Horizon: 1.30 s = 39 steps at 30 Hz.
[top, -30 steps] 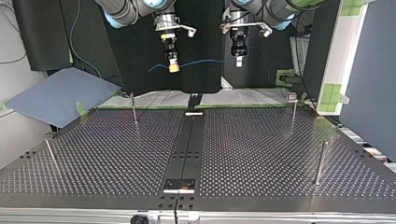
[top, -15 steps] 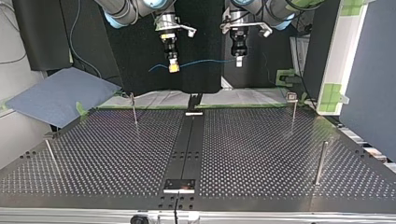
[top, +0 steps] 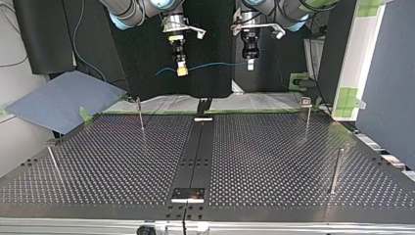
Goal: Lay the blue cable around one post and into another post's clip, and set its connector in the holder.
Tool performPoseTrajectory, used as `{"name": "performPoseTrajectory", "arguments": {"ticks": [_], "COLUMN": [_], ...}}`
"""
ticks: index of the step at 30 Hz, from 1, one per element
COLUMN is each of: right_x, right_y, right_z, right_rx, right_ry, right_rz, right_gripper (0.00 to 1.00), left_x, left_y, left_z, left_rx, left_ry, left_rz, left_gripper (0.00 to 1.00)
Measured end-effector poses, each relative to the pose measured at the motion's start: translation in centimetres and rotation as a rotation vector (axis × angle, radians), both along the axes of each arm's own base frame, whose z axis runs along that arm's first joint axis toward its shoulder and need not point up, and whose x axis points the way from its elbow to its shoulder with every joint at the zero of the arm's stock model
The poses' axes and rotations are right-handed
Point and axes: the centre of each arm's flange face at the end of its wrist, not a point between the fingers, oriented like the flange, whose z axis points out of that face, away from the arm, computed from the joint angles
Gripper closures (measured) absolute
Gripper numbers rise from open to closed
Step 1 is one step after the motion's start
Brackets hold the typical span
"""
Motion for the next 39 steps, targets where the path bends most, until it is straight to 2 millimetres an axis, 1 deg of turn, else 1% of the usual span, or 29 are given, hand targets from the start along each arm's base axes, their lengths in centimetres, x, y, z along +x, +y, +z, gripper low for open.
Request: {"name": "performPoseTrajectory", "arguments": {"ticks": [18,20,23,27,31,35,39], "right_x": [0.0,0.0,0.4,1.0,1.3,1.0,0.7], "right_y": [0.0,0.0,0.2,1.1,2.7,3.7,4.1], "right_z": [0.0,0.0,-0.3,-1.4,-3.3,-5.2,-6.0], "right_rx": [0.0,0.0,0.012,0.048,0.104,0.156,0.187], "right_ry": [0.0,0.0,-0.001,0.003,0.021,0.053,0.082], "right_rz": [0.0,0.0,0.0,0.0,0.009,0.013,0.012], "right_gripper": [1.0,1.0,1.0,1.0,1.0,1.0,1.0], "left_x": [0.0,0.0,-0.2,-1.2,-2.5,-3.7,-4.2], "left_y": [0.0,0.2,1.0,2.2,3.1,3.8,4.0], "left_z": [0.0,0.1,0.3,0.7,0.4,-0.1,-0.3], "left_rx": [0.0,-0.002,-0.009,-0.01,0.002,0.016,0.021], "left_ry": [0.0,0.002,0.004,0.01,0.032,0.056,0.064], "left_rz": [0.0,0.002,0.017,0.032,0.035,0.035,0.036], "left_gripper": [1.0,1.0,1.0,1.0,1.0,1.0,1.0]}}
